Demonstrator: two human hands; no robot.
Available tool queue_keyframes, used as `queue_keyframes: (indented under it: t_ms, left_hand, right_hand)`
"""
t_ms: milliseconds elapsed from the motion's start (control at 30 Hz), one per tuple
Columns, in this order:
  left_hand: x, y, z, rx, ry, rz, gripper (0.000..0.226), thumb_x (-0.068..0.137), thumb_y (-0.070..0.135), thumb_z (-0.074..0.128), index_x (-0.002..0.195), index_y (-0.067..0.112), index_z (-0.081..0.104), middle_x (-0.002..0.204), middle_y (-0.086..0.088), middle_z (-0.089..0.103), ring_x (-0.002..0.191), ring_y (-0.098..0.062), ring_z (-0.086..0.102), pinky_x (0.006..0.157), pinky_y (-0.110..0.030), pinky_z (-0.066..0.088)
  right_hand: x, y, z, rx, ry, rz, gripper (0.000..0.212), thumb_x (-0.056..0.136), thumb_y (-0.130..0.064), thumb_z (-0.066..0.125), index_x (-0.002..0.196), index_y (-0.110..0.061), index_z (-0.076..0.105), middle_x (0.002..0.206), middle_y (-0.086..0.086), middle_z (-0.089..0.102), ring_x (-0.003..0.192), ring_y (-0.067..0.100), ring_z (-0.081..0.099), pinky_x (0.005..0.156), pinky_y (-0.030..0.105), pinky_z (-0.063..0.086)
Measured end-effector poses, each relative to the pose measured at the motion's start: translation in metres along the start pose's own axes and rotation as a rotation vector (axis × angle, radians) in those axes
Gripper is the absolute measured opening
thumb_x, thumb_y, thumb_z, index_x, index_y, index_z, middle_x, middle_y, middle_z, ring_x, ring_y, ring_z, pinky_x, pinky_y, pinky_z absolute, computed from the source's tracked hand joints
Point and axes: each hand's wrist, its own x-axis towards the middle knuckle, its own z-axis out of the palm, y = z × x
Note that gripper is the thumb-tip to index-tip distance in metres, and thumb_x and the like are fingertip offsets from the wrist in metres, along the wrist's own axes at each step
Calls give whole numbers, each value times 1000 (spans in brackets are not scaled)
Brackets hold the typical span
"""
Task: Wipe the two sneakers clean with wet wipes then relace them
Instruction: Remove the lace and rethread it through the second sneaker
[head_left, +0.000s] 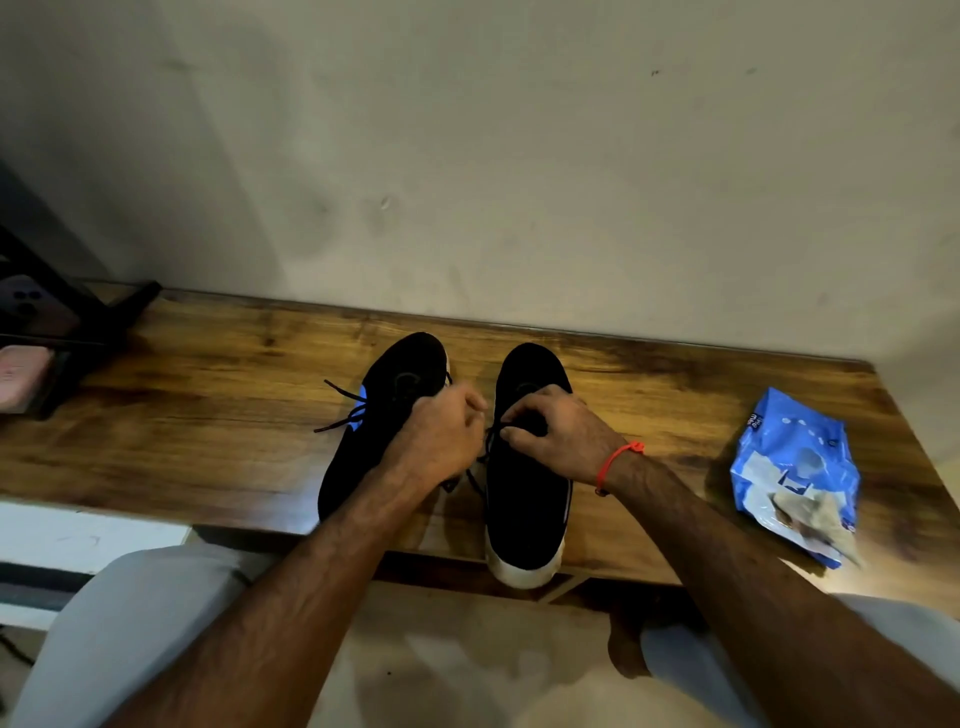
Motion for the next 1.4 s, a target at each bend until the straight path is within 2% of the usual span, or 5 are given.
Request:
queue_keyframes:
  t_ms: [533,700,867,1267,1400]
  left_hand:
    - [-1,2,3,279,-52,-117,31,99,44,52,76,24,58,85,-2,64,75,-22,65,69,-38,57]
    - [-8,-4,9,-19,-264,-364,39,109,33,38,119,3,60,76,-12,75,68,-28,76,44,-27,53]
    - [-9,-4,18,64,-193,-209,40,106,26,45,146,25,41,89,-9,75,60,-21,75,59,-41,64]
    - [0,8,-3,-133,174,-15,5,101,30,53,98,31,57,82,2,72,73,-17,69,68,-44,59]
    - [-5,21,-3,-214,103,206,6,102,23,59,103,24,65,71,4,69,62,0,64,60,-17,52]
  right_hand:
    - [1,0,-5,-9,-46,-34,39,97,-43,57,132,-25,59,135,0,53,126,16,49,107,33,41]
    - [2,11,-11,401,235,114,25,105,-17,44,115,-17,67,106,-1,70,107,14,61,95,29,48]
    - [4,16,-13,513,276,193,36,100,6,35,104,-10,67,86,0,65,95,18,63,100,38,50]
    - [1,10,-16,238,163,76,29,99,-21,56,128,-22,60,118,-2,65,112,14,59,91,25,48]
    - [-1,1,-11,150,137,-248,39,95,-22,63,134,-21,56,130,-1,57,121,11,50,102,25,41]
